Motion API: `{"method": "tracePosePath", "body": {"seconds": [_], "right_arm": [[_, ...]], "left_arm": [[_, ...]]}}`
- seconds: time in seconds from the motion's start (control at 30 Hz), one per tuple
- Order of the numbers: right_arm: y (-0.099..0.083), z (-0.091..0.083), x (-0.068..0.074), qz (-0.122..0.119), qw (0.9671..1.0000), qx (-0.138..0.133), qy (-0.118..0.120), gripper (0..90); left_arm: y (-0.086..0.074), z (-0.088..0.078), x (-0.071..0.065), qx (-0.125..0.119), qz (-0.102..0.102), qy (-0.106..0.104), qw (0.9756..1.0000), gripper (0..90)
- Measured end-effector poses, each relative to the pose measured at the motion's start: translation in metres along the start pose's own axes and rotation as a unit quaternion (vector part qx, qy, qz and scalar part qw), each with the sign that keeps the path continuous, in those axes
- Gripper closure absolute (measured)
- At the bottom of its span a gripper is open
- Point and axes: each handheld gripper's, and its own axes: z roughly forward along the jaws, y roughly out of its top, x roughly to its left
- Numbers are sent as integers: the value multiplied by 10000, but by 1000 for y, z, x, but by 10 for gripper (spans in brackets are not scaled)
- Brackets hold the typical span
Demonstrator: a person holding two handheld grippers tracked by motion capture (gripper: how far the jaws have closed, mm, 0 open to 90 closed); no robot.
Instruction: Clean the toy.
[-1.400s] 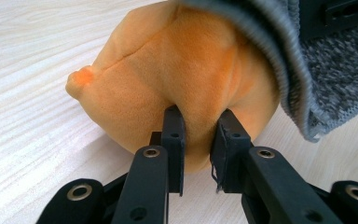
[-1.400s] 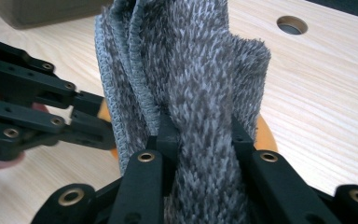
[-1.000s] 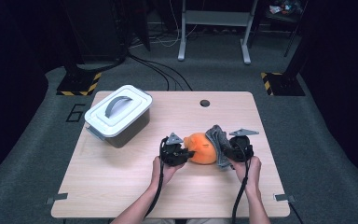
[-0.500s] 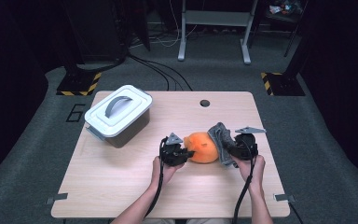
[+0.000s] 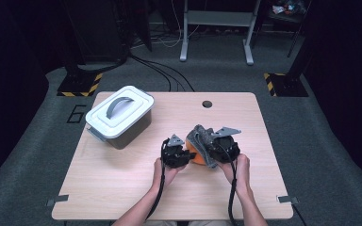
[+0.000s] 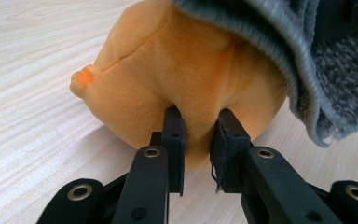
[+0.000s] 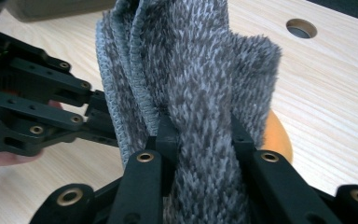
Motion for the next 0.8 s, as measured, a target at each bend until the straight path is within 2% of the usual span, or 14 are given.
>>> {"method": "tracePosePath", "body": {"seconds": [0.13, 0.17, 0.23, 0.3, 0.47, 0.63, 0.7, 0.77, 0.8], "right_arm": [[-6, -2, -10, 191, 9998, 22, -50, 728], [-8, -3, -15, 163, 9998, -8, -67, 728], [-11, -3, -21, 343, 9993, 42, -116, 727], [-16, -3, -30, 372, 9991, 44, -172, 727], [-30, 4, -52, 821, 9962, 183, -241, 726], [-40, 15, -65, 1040, 9937, 310, -280, 726], [-42, 16, -67, 1104, 9933, 273, -223, 726], [-42, 16, -67, 1047, 9939, 270, -214, 726], [-41, 15, -66, 1078, 9934, 302, -245, 726]], "left_arm": [[0, 1, -1, -22, -31, -17, 10000, 765], [0, 1, -1, -26, -33, -15, 10000, 765], [0, 1, -1, -26, -30, -9, 10000, 765], [0, 0, 0, -24, -25, -10, 10000, 765], [0, 1, -1, -27, -9, 3, 10000, 764], [-1, 1, -1, -48, -16, 21, 10000, 759], [0, 1, -2, -31, 74, 53, 10000, 752], [1, 0, -6, -35, 287, 186, 9994, 708], [1, -1, -8, -29, 464, 270, 9986, 681]]}}
